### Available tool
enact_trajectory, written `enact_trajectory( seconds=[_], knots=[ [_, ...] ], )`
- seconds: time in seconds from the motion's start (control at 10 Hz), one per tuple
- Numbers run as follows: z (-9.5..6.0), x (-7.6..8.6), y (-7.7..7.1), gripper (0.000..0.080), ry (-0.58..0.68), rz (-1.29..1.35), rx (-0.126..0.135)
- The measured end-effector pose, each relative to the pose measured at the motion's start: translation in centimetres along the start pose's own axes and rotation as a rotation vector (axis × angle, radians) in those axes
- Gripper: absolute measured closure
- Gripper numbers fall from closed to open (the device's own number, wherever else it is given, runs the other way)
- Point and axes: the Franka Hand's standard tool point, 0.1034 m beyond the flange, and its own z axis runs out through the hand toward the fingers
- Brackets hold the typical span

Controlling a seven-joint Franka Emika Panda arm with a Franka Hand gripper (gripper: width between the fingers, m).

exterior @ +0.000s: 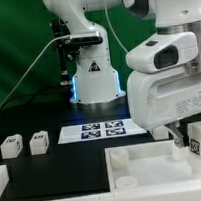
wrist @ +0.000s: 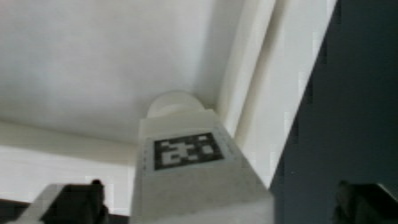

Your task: Assemble one leg

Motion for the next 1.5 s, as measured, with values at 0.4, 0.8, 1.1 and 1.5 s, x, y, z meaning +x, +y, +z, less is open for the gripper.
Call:
enact_trajectory(
  seconds=[0.4,0.8,1.1,1.5],
  knots=[
    [0.03,-0.01,0.04,0.0486,0.000,-0.001,-0.001],
    [0.08,0.01,0.32,0.0497,0.005,0.021,-0.002],
    [0.26,0.09,0.68,0.0503,0.100,0.379,0.021],
    [0.40,-0.24,0.35,0.0502,0.127,0.760,0.048]
  ],
)
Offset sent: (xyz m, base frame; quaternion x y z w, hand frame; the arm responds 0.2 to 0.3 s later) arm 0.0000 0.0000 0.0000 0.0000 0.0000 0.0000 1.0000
